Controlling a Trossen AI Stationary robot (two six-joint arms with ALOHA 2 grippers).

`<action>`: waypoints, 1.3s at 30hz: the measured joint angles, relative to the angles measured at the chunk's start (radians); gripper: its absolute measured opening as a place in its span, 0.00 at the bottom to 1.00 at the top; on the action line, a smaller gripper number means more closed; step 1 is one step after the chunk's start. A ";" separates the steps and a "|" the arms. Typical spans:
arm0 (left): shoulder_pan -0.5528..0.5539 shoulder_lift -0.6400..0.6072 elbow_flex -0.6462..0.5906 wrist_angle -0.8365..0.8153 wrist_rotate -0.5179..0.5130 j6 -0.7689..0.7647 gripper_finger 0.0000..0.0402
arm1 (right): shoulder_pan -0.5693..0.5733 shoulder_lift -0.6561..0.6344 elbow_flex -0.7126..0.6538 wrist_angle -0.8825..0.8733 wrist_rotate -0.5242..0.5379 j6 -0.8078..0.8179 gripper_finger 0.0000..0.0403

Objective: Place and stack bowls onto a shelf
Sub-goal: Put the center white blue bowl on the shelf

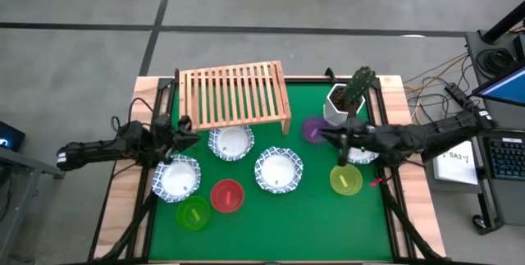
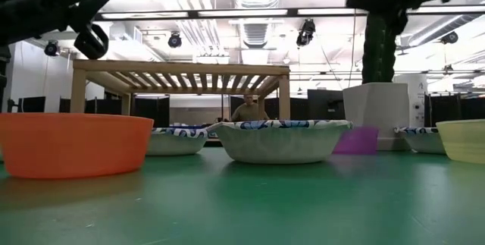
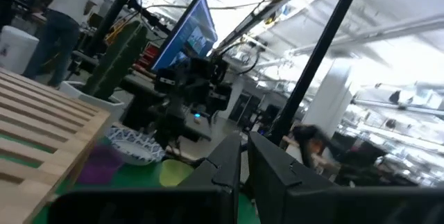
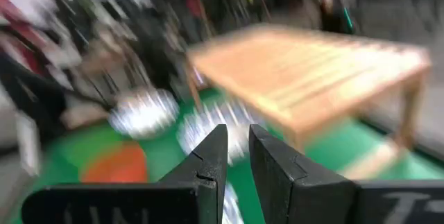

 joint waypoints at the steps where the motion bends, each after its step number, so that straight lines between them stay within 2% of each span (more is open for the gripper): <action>1: 0.000 0.006 0.001 -0.003 -0.002 0.000 0.03 | -0.021 0.029 0.042 -0.077 -0.021 0.029 0.13; 5: -0.008 0.028 0.001 0.019 -0.007 -0.002 0.03 | -0.065 0.151 0.174 -0.280 -0.114 0.045 0.13; 13: -0.028 0.020 -0.007 0.130 -0.010 -0.072 0.03 | -0.053 0.356 0.351 -0.310 -0.204 -0.006 0.13; 20: -0.028 0.000 0.043 0.124 0.006 -0.135 0.03 | 0.006 0.504 0.484 -0.382 -0.252 0.025 0.13; 25: -0.028 0.005 0.129 0.122 0.036 -0.041 0.03 | 0.043 0.603 0.579 -0.478 -0.251 -0.006 0.13; 30: -0.030 0.036 0.181 0.085 0.180 0.086 0.03 | 0.043 0.705 0.656 -0.590 -0.251 -0.063 0.13; 35: -0.032 0.098 0.181 0.075 0.181 0.164 0.03 | 0.044 0.803 0.732 -0.729 -0.253 -0.115 0.13; 39: -0.038 0.175 0.181 0.086 0.173 0.175 0.02 | 0.043 0.859 0.776 -0.741 -0.251 -0.119 0.13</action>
